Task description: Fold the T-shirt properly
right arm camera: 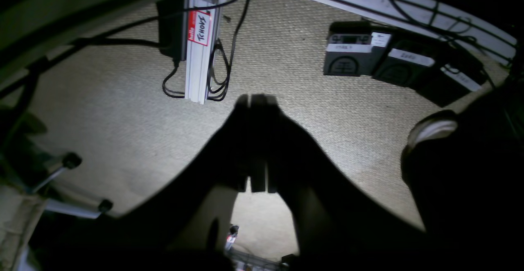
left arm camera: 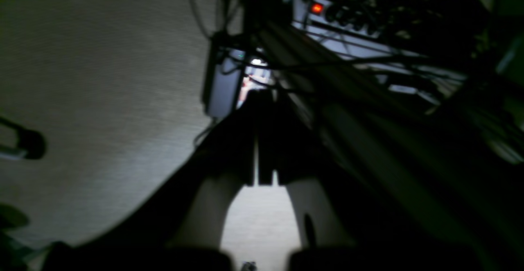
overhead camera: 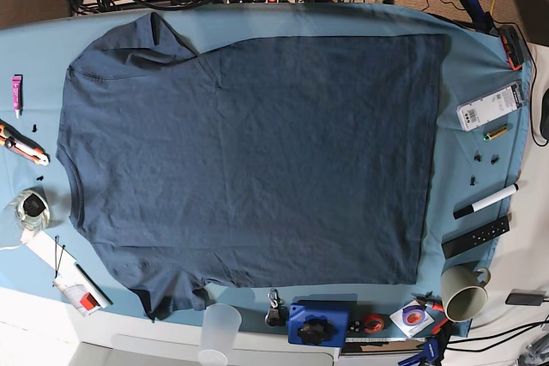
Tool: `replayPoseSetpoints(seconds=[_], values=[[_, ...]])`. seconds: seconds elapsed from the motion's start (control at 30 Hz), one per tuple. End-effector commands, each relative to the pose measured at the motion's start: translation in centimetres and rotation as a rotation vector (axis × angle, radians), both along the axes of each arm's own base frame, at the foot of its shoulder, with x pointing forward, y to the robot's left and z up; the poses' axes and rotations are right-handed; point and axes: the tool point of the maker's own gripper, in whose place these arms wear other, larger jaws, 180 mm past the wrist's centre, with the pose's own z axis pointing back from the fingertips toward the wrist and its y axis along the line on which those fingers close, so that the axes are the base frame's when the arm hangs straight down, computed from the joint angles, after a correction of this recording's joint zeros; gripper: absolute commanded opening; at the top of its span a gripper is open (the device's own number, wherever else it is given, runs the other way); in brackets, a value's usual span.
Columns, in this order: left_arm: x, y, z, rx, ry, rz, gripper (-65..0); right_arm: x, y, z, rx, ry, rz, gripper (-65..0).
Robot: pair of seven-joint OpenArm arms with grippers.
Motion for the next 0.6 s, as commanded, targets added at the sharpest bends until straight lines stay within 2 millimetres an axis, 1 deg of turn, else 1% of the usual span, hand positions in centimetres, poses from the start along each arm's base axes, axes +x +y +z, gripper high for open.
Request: replayPoseSetpoints(seconds=[0.0, 0.1, 0.2, 0.3, 0.4, 0.57], values=[[-1.0, 0.8, 0.1, 0.013, 0.006, 0.000, -65.0, -0.1, -0.9, 0.2, -0.009, -0.004, -0.001, -65.0], [-2.2, 2.3, 0.4, 0.044, 0.003, -0.007, -65.0, -0.4, -2.5, 0.7, -0.031, -0.014, 0.004, -65.0], [-3.3, 3.3, 1.0, 0.045, -0.013, -0.025, -65.0, -1.5, -3.9, 1.4, -0.039, 0.003, -0.062, -65.0], [-4.2, 4.1, 1.9, 0.032, -0.041, -0.050, -65.0, -2.0, -5.1, 2.3, -0.044, 0.012, -0.106, -65.0], [-5.5, 5.0, 3.0, 0.035, -0.063, -0.077, -65.0, -2.6, -6.5, 3.4, -0.056, 0.021, -0.112, -65.0], [-8.4, 6.8, 5.5, 0.073, -0.082, -0.126, -65.0, -3.6, -8.4, 5.5, -0.065, 0.009, -0.090, -65.0]])
